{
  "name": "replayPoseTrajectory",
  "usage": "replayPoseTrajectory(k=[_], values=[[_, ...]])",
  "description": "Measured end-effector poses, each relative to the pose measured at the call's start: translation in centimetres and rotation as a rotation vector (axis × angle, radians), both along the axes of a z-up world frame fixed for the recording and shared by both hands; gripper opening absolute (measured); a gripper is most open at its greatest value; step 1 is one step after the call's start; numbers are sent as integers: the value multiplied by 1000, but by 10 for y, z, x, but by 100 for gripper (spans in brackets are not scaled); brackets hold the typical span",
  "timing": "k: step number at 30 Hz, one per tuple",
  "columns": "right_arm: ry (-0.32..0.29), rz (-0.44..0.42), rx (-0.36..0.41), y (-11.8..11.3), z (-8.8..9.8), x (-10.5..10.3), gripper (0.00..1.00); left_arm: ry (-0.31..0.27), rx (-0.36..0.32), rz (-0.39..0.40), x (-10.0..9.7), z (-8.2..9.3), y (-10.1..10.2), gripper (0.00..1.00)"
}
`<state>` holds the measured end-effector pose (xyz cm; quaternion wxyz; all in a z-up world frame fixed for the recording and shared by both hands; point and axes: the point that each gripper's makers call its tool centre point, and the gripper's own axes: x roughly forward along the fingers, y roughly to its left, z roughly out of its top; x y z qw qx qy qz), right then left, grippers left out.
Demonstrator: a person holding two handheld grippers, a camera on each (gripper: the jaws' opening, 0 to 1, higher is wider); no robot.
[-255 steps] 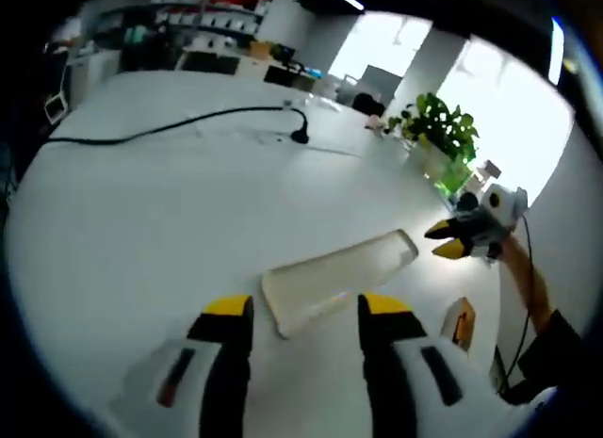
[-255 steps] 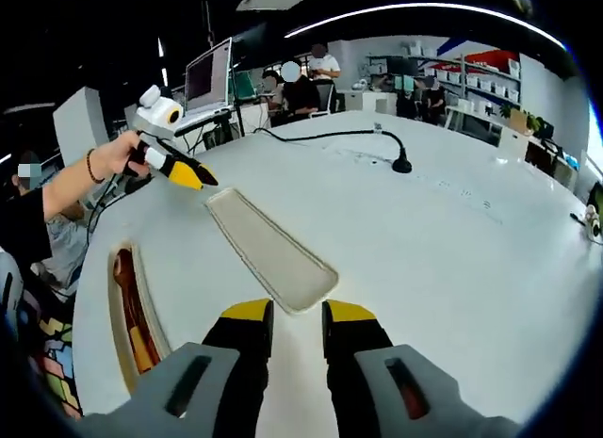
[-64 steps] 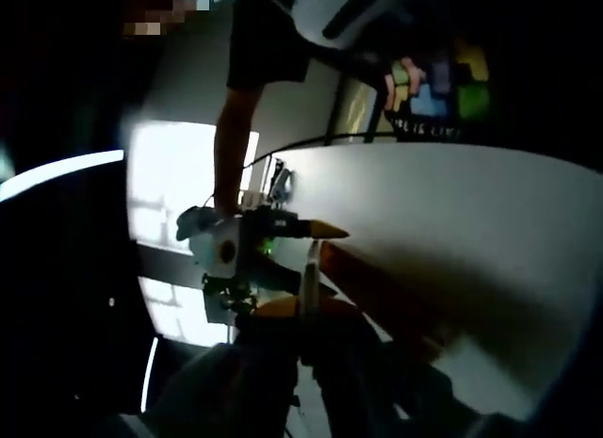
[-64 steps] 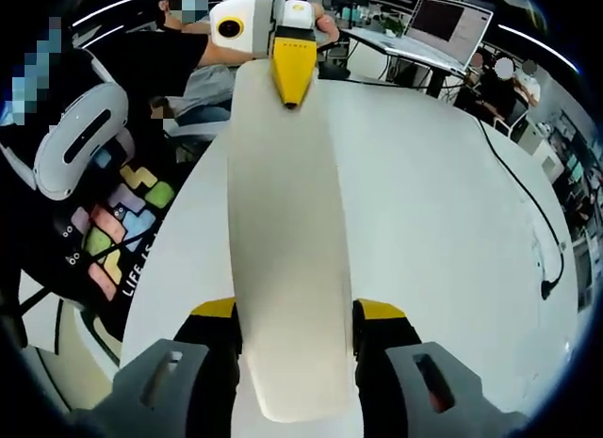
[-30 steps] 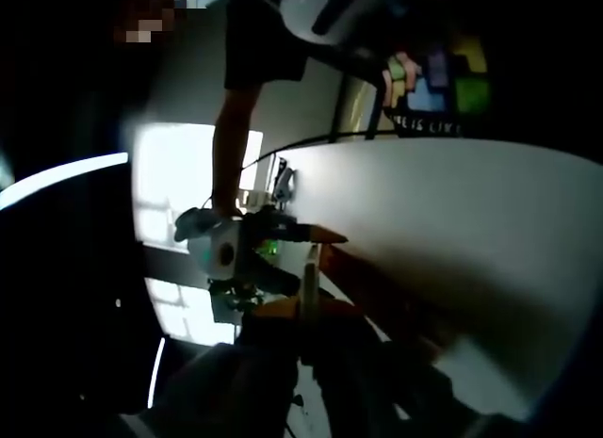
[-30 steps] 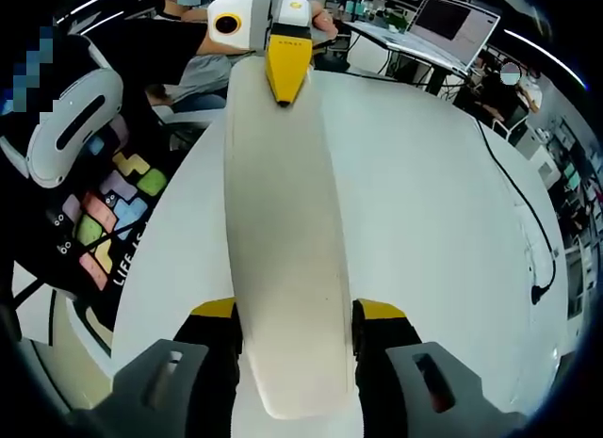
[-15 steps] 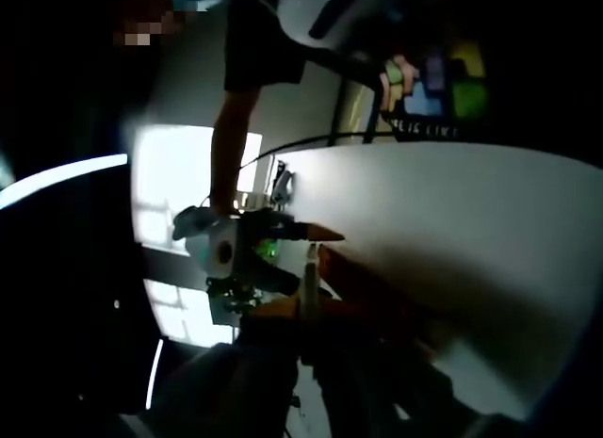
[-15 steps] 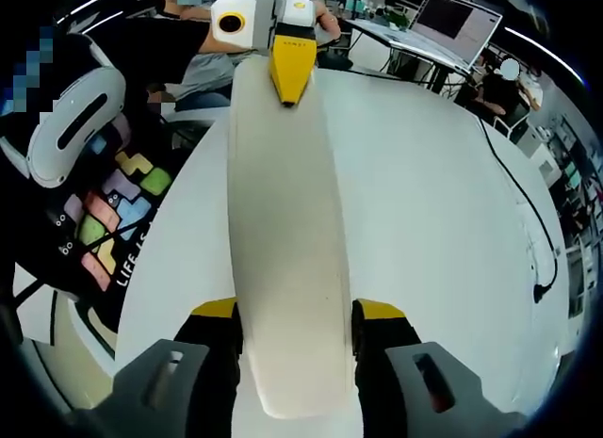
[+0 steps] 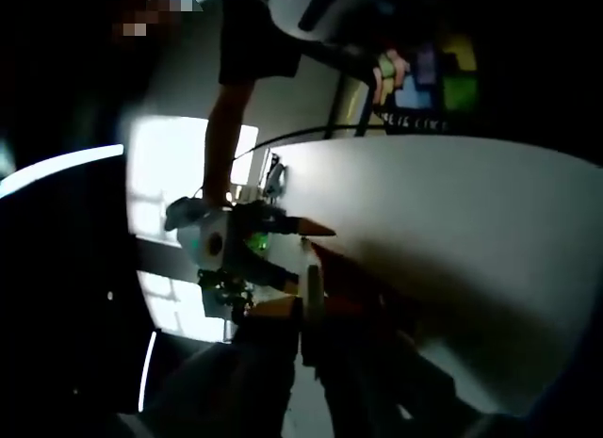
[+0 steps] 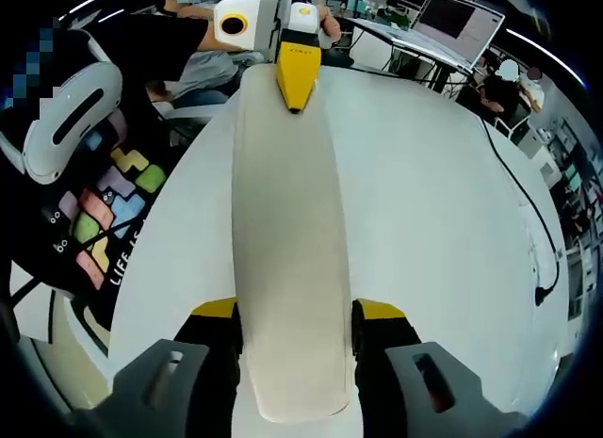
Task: Arrange the utensils inside the cutlery case until each visible utensil rests in its matching compartment.
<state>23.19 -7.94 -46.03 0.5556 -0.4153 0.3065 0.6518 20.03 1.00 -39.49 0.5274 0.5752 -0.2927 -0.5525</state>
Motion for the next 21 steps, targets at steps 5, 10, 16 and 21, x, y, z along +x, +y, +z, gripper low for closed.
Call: replayPoseTrajectory(k=[5, 10, 16, 21], values=[[-13, 6, -6, 0, -2, -1, 46, 4, 15, 25, 2, -9, 3, 7], [-32, 25, -16, -1, -2, 1, 44, 14, 13, 31, 2, -14, 4, 8], [-38, 25, -18, -5, 4, 6, 42, -2, 10, 50, 4, -17, 5, 8], [-40, 18, -15, -6, 4, 4, 43, -77, -30, 49, 2, -8, 4, 5]])
